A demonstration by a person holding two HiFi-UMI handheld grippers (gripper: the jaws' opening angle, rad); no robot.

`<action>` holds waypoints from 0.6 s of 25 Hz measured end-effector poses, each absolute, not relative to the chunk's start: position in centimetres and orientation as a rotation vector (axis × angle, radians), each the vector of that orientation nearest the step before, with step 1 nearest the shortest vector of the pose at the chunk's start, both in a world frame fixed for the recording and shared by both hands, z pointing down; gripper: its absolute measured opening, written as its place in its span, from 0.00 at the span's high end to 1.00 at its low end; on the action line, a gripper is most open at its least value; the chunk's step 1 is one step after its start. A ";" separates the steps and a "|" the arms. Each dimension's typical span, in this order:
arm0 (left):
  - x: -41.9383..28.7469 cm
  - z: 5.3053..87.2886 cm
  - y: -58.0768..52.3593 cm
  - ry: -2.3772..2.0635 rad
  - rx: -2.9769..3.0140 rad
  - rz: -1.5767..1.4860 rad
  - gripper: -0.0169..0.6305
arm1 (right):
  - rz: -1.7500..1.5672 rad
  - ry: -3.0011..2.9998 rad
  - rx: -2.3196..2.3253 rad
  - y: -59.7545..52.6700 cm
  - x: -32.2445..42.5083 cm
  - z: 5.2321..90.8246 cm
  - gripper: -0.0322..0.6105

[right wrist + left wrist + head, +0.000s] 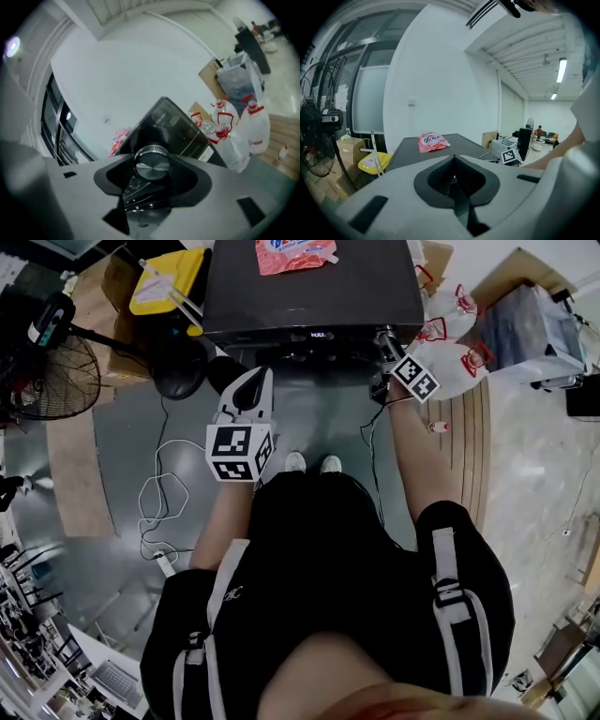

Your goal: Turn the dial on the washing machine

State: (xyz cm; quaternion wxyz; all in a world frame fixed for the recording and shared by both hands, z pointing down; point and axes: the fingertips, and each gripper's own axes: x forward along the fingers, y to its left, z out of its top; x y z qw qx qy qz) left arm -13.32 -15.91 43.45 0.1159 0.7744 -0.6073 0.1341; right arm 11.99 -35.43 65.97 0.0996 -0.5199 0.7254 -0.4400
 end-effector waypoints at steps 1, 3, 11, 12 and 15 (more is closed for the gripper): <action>-13.2 43.4 -15.9 -1.775 2.272 0.395 0.98 | -1.349 2.086 -1.491 -35.4 12.0 66.1 0.58; -13.0 43.3 -16.0 -1.766 2.283 0.397 0.98 | -1.390 2.023 -1.441 -35.3 12.0 66.2 0.58; -13.2 42.8 -16.6 -1.724 2.331 0.353 0.98 | -0.988 2.265 -1.799 -33.4 11.4 62.2 0.74; -13.3 42.7 -16.8 -1.718 2.337 0.344 0.98 | -0.921 2.312 -1.820 -32.9 10.9 61.0 0.80; -13.3 42.2 -17.4 -1.700 2.358 0.311 0.98 | -0.656 2.455 -1.885 -31.3 9.7 56.3 0.92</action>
